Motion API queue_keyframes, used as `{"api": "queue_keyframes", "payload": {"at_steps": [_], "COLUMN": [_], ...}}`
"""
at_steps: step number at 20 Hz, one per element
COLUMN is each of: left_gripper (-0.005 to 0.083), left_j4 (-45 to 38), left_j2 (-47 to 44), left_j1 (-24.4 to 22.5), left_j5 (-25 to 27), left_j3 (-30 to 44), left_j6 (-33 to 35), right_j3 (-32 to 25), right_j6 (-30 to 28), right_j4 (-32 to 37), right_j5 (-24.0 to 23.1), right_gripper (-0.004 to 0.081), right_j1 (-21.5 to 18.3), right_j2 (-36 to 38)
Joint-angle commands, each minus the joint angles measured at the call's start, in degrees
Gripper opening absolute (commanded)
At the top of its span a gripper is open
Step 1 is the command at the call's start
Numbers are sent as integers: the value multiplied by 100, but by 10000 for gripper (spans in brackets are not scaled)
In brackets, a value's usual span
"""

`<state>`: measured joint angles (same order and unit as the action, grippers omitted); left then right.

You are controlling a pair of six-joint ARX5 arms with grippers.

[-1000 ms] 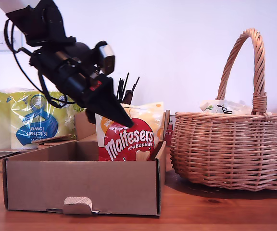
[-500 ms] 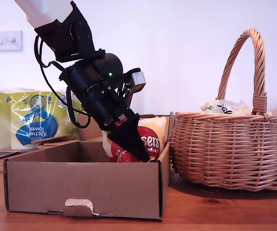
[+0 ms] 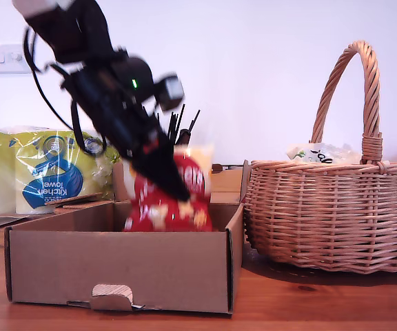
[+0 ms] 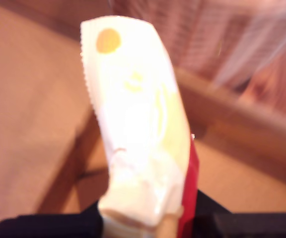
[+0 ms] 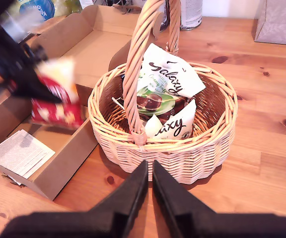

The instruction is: Move the bags of Easter eggs from the cardboard box on the left into the woven basket on the right side.

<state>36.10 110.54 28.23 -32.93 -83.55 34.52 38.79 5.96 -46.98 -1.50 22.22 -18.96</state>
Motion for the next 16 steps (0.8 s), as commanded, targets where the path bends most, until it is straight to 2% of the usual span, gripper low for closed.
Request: {"api": "queue_keyframes", "payload": {"at_steps": [1, 3, 6, 8, 12, 16], "left_gripper": [1, 1, 1, 1, 1, 2], "left_j4": [-271, -841, -1648, -2253, -3543, -4325], "left_j2": [-358, -415, -402, -402, -160, 348], "left_j1": [61, 256, 575, 769, 1106, 1322], "left_j5": [-651, -1082, -1078, -1064, -664, -601], "left_j3": [26, 26, 26, 26, 26, 26], "left_j6": [-358, -903, -1421, -1709, -2315, -2822], "right_j3": [-48, -48, -48, -48, -48, -48], "right_j6": [4, 4, 7, 7, 7, 9], "right_j4": [48, 46, 46, 46, 44, 44], "right_j5": [4, 4, 4, 4, 7, 9], "right_gripper": [-13, -13, -13, -13, -13, -13], "right_j1": [17, 17, 17, 17, 17, 17], "right_j2": [11, 11, 11, 11, 11, 11]}}
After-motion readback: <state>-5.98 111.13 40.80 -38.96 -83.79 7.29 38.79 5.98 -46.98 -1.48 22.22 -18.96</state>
